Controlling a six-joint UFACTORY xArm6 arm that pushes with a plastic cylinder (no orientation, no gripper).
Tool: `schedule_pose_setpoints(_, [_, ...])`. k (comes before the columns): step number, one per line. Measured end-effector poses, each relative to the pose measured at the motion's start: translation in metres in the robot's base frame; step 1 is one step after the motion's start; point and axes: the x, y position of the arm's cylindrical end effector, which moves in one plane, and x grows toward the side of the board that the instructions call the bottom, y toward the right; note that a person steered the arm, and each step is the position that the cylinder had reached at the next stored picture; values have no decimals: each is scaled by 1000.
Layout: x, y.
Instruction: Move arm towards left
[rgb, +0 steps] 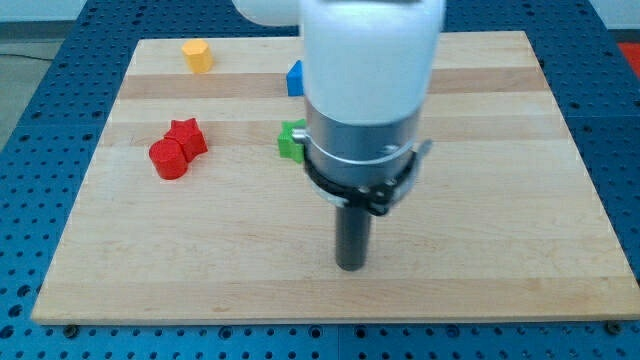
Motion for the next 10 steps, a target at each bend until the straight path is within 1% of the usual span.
schedule_pose_setpoints(6, [-5,-52])
schedule_pose_setpoints(10, [-5,-68])
